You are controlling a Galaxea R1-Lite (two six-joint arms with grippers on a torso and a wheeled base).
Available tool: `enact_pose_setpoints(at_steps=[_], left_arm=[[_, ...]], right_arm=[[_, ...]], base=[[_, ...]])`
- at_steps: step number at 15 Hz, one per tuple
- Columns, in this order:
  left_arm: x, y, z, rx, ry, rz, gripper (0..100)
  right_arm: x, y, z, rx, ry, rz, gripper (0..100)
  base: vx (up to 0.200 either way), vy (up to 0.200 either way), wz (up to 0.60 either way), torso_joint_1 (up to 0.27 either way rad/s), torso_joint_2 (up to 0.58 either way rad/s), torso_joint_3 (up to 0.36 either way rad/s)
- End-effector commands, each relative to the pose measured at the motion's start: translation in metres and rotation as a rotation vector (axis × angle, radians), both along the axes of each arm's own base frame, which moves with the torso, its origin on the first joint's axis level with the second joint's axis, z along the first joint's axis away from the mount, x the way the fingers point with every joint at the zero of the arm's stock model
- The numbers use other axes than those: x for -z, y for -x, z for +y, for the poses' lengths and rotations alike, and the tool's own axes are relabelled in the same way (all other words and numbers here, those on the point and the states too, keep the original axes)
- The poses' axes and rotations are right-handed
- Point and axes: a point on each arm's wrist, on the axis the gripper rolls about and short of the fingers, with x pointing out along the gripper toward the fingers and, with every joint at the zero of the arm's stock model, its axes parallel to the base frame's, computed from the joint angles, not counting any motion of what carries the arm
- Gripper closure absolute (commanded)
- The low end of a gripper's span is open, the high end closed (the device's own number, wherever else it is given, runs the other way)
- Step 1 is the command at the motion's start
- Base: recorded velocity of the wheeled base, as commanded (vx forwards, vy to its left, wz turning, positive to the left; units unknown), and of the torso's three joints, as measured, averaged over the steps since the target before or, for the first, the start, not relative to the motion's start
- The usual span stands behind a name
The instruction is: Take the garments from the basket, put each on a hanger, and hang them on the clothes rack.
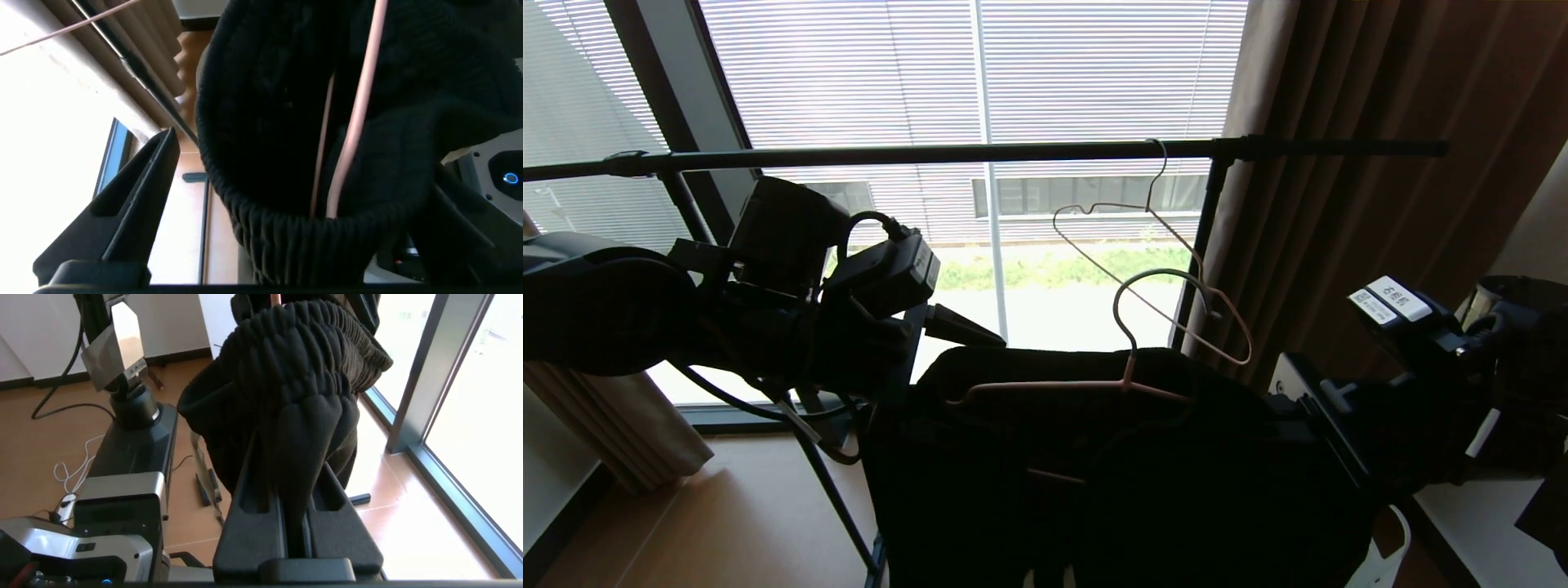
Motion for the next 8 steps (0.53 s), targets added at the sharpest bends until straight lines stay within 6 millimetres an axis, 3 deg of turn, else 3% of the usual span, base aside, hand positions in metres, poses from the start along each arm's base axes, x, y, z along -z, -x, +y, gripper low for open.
enact_pose_setpoints(at_steps=[1, 2, 8], left_arm=[[0.000, 0.001, -0.001, 0.004, 0.001, 0.000, 0], [-0.001, 0.001, -0.001, 0.004, 0.002, -0.003, 100], [-0.005, -0.001, -0.001, 0.004, 0.008, -0.025, 100]], right_arm=[[-0.001, -0.001, 0.000, 0.001, -0.002, -0.004, 100], [-0.002, -0.002, -0.001, 0.005, -0.004, -0.008, 100], [0.001, -0.020, -0.005, 0.046, -0.001, -0.001, 100]], base=[[0.000, 0.000, 0.00, 0.000, 0.00, 0.000], [0.000, 0.000, 0.00, 0.000, 0.00, 0.000], [0.000, 0.000, 0.00, 0.000, 0.00, 0.000]])
